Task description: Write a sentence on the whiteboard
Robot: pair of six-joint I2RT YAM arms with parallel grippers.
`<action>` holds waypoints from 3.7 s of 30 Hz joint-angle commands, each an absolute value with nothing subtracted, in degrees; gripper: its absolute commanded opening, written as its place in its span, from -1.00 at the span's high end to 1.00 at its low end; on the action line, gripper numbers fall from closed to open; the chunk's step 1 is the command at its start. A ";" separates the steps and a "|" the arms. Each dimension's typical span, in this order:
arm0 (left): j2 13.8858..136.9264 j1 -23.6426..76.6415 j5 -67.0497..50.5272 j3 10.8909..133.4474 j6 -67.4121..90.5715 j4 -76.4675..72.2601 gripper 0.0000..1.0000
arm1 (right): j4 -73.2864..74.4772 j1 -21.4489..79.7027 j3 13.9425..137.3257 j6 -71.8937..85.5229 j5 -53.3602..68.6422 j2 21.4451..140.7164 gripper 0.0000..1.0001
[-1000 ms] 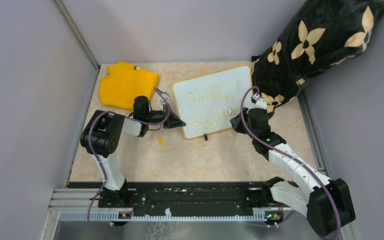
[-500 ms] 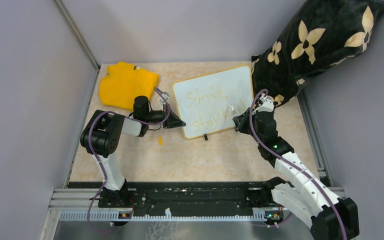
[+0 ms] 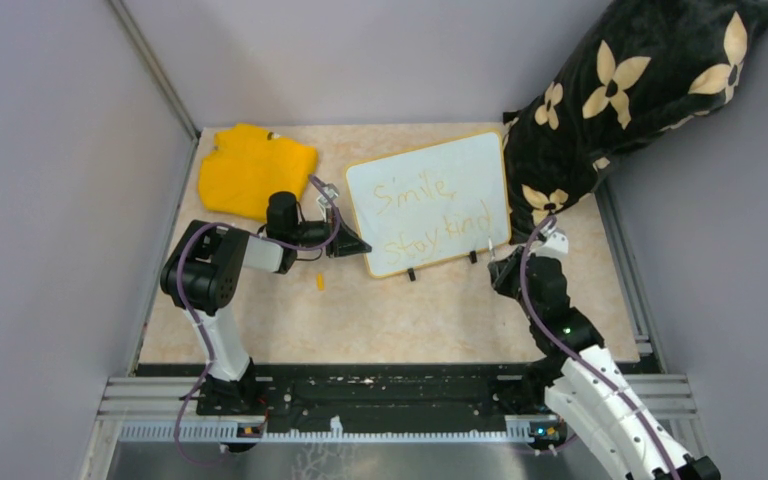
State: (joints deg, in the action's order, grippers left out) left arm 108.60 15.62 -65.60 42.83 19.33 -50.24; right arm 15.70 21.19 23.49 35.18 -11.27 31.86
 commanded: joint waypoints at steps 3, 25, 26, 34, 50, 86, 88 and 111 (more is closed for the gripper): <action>109.32 15.38 -62.25 42.71 17.56 -45.30 1.00 | 19.14 20.92 20.48 37.57 -12.65 27.47 1.00; 109.51 15.38 -61.98 43.01 17.31 -44.57 1.00 | 13.46 14.61 20.72 43.18 -1.95 34.26 1.00; 109.47 15.38 -62.01 43.02 17.31 -44.58 1.00 | 12.98 13.26 20.40 43.62 -0.56 34.62 1.00; 109.18 15.38 -61.52 42.83 17.30 -44.86 1.00 | 9.78 8.00 19.43 44.49 5.39 36.63 1.00; 109.08 15.38 -61.52 42.77 17.40 -44.93 1.00 | 1.72 6.79 21.86 45.18 4.90 41.14 1.00; 108.90 15.36 -61.26 43.20 16.35 -43.77 1.00 | -10.49 2.73 19.80 48.61 5.23 50.08 1.00; 108.90 15.38 -61.26 43.18 16.35 -43.81 1.00 | -10.46 2.71 19.54 48.63 5.26 50.23 1.00; 109.06 15.38 -61.17 43.18 16.26 -43.52 1.00 | -2.69 2.55 17.01 47.62 6.86 41.86 1.00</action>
State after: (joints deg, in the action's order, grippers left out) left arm 107.98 15.62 -65.17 43.07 17.87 -47.79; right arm -2.98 3.18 18.15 48.03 5.30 42.22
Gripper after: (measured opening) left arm 0.132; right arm 0.129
